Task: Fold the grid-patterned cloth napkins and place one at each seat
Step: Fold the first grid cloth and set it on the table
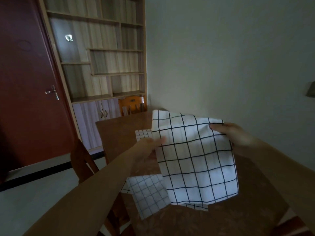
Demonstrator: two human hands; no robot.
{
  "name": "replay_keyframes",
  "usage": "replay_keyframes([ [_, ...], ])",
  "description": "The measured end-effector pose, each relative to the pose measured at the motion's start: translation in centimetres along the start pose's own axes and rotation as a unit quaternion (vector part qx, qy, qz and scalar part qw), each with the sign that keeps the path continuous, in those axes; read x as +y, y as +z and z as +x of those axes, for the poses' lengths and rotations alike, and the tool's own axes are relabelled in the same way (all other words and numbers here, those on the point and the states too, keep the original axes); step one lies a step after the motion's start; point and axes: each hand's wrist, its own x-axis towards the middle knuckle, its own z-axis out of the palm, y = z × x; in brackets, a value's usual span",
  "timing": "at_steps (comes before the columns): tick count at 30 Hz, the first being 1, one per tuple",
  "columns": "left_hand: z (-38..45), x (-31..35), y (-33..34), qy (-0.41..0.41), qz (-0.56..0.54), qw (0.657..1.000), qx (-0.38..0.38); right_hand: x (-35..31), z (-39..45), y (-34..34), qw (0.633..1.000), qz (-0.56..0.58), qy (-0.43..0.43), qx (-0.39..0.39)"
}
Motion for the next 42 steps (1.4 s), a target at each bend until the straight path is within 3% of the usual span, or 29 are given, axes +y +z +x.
replay_keyframes([
  [2, -0.4, -1.0, 0.0, -0.001, -0.021, 1.0, -0.019, 0.5, 0.0, -0.2, 1.0, -0.005, 0.019, 0.014],
  [7, -0.5, -1.2, 0.3, 0.023, -0.073, 0.997, 0.029, 2.2, -0.2, -0.5, 0.997, 0.01, 0.04, 0.058],
  [12, -0.7, -0.2, 1.0, 0.049, -0.119, 0.99, 0.051, 1.6, -1.7, -0.1, 0.992, -0.007, 0.112, -0.054],
  [15, -0.7, -0.1, 1.3, 0.056, -0.112, 0.99, 0.059, 2.3, -1.4, 0.3, 0.995, -0.009, 0.095, 0.033],
  [17, -0.9, -0.1, 1.4, 0.05, -0.091, 0.994, 0.038, 3.0, -0.7, 0.0, 0.992, -0.016, 0.065, 0.111],
  [20, -0.9, -0.3, 1.7, 0.06, 0.035, 0.998, 0.013, 3.4, -0.4, -0.7, 0.991, -0.025, 0.022, 0.13],
  [23, -0.8, -0.5, 2.6, 0.099, 0.137, 0.983, 0.072, 3.0, -0.7, -1.3, 0.993, -0.035, 0.003, 0.111],
  [26, -0.3, -0.6, 3.3, 0.129, 0.168, 0.97, 0.123, 2.7, -1.0, -2.1, 0.994, -0.061, -0.014, 0.088],
  [29, -0.1, 0.0, 3.8, 0.202, 0.249, 0.926, 0.2, 3.0, -1.4, -2.9, 0.98, -0.194, 0.016, 0.045],
  [31, 0.4, 0.4, 3.9, 0.251, 0.246, 0.909, 0.221, 3.2, -1.4, -3.5, 0.96, -0.274, 0.045, 0.038],
  [34, 0.3, 1.4, 4.6, 0.288, 0.209, 0.92, 0.163, 2.6, -2.0, -3.5, 0.922, -0.382, 0.065, 0.007],
  [36, 0.2, 1.8, 5.3, 0.331, 0.239, 0.904, 0.127, 2.0, -2.4, -2.5, 0.888, -0.46, 0.015, -0.009],
  [40, 0.1, 2.8, 7.1, 0.369, 0.247, 0.896, 0.03, 1.1, -2.4, 0.9, 0.956, -0.279, -0.05, -0.075],
  [42, 0.2, 2.9, 7.4, 0.372, 0.246, 0.895, 0.006, 0.6, -1.8, 2.5, 0.954, -0.252, -0.113, -0.114],
])
